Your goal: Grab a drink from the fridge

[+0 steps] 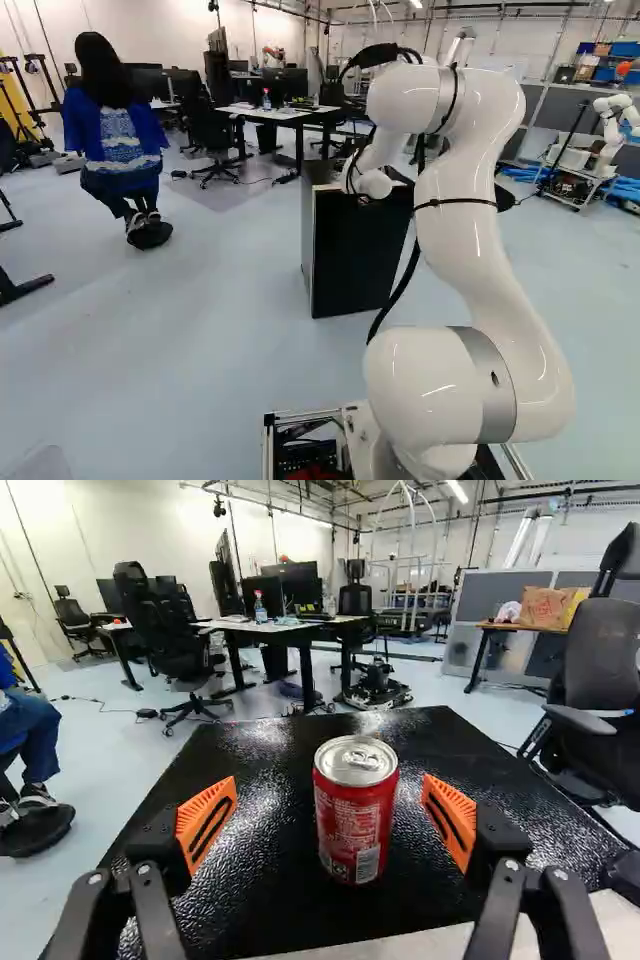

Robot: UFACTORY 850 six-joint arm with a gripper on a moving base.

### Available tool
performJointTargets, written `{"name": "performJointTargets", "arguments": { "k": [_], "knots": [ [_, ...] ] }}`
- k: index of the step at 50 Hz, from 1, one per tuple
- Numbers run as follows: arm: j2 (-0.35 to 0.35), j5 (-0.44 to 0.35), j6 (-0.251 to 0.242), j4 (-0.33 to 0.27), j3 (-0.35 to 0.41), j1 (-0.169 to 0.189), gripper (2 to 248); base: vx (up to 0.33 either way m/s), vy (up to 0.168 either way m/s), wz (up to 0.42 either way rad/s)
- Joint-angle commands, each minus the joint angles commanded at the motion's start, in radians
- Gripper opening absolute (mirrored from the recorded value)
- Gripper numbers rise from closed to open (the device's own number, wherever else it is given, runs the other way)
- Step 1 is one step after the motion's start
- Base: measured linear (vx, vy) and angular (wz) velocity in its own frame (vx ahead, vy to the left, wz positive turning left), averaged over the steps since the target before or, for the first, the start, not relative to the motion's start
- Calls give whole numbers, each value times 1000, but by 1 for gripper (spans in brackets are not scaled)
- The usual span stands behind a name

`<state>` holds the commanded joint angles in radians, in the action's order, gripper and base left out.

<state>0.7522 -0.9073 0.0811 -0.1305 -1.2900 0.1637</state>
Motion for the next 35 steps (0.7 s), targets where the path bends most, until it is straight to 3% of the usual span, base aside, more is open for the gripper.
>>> {"name": "performJointTargets", "arguments": {
  "k": [17, 18, 23, 24, 28, 29, 33, 34, 35],
  "knots": [
    [2, 0, 0, 0, -3, 2, 239, 0, 0, 0],
    [2, 0, 0, 0, -3, 2, 200, 0, 0, 0],
    [2, 0, 0, 0, -3, 2, 200, 0, 0, 0],
    [2, 0, 0, 0, -3, 2, 162, 0, 0, 0],
    [2, 0, 0, 0, -3, 2, 162, 0, 0, 0],
    [2, 0, 0, 0, -3, 2, 124, 0, 0, 0],
    [2, 0, 0, 0, -3, 2, 124, 0, 0, 0],
    [2, 0, 0, 0, -3, 2, 99, 0, 0, 0],
    [2, 0, 0, 0, -3, 2, 99, 0, 0, 0]
  ]
}}
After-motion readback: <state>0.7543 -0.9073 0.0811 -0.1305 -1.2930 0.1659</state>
